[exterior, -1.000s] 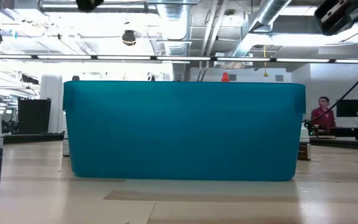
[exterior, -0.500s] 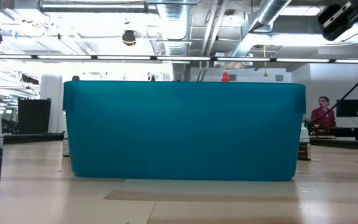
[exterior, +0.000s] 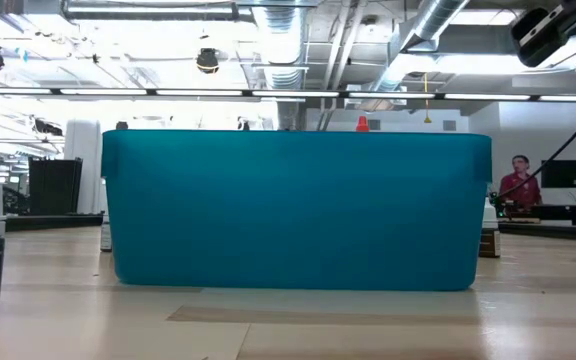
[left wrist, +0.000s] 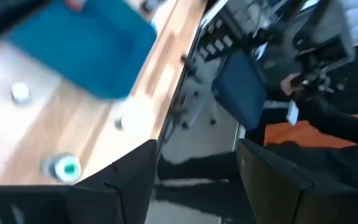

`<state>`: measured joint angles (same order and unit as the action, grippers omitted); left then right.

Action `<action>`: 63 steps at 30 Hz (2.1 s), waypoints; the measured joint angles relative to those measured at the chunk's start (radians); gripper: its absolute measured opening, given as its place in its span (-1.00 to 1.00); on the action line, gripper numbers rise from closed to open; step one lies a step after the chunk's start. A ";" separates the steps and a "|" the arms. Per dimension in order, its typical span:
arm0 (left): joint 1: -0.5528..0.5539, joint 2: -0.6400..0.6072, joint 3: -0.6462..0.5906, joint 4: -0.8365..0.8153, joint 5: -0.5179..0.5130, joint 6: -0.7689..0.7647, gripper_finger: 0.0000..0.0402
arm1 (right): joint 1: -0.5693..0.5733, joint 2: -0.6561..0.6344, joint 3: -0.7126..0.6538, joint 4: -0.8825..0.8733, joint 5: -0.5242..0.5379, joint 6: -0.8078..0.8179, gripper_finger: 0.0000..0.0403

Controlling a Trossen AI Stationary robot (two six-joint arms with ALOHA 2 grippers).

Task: Pick & Place food coloring
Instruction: Put the big green food coloring bottle into the blue container

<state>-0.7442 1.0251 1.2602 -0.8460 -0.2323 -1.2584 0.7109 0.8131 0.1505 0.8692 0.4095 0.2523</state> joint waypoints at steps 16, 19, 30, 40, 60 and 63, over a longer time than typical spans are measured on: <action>-0.208 0.241 0.000 -0.219 -0.038 -0.355 0.06 | 0.000 0.000 0.000 0.016 0.039 0.001 -1.00; -0.218 0.293 0.000 -0.222 -0.047 -0.322 0.06 | 0.000 0.000 0.000 0.018 0.039 0.001 -1.00; -0.246 0.499 -0.001 -0.280 -0.107 -0.302 0.06 | 0.000 0.000 0.000 0.029 0.038 0.001 -1.00; -0.287 0.588 -0.001 -0.345 -0.290 -0.450 0.06 | 0.000 0.000 0.000 0.013 0.037 0.001 -1.00; -0.309 0.598 -0.002 -0.378 -0.373 -0.559 0.06 | 0.024 -0.005 -0.142 0.214 -0.021 0.019 -1.00; -0.309 0.598 -0.002 -0.379 -0.376 -0.541 0.06 | 0.020 -0.028 -0.142 0.219 -0.021 0.064 -1.00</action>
<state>-1.0531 1.6234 1.2587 -1.2247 -0.6083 -1.7995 0.7313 0.7850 0.0082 1.0887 0.3882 0.3164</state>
